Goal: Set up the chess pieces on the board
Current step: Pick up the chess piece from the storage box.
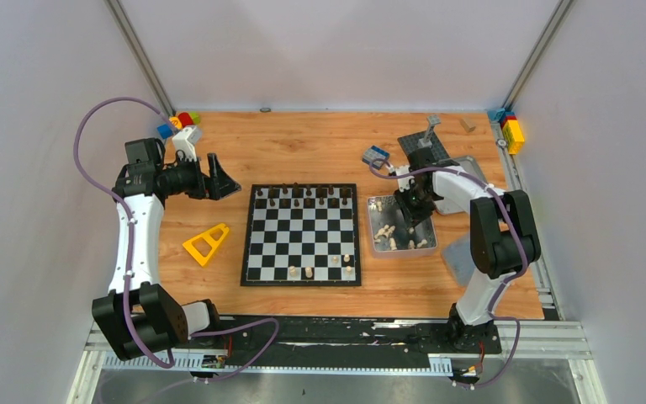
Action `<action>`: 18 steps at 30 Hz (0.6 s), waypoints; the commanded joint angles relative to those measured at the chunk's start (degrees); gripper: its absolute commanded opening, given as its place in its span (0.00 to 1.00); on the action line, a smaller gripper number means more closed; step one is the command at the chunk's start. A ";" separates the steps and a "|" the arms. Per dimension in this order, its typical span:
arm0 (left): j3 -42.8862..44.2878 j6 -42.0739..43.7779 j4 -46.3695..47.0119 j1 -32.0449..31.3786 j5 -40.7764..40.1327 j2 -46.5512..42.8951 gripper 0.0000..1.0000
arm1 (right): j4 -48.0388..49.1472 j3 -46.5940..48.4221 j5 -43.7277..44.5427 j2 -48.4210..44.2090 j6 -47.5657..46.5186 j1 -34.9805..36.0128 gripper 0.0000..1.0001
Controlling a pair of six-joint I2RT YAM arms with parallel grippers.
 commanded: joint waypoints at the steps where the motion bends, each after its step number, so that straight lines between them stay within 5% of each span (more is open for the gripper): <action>1: 0.45 1.25 0.48 0.53 1.27 -0.37 1.00 | -1.60 1.77 -1.90 -0.04 0.04 -0.27 0.17; 9: 1.44 2.14 0.40 0.17 4.47 -0.30 1.00 | -4.03 7.39 -11.07 -6.14 -4.56 -0.25 0.02; 18: 0.75 4.18 5.02 -13.68 2.70 -3.03 1.00 | -3.53 12.93 -43.50 -11.25 -6.83 -0.21 0.06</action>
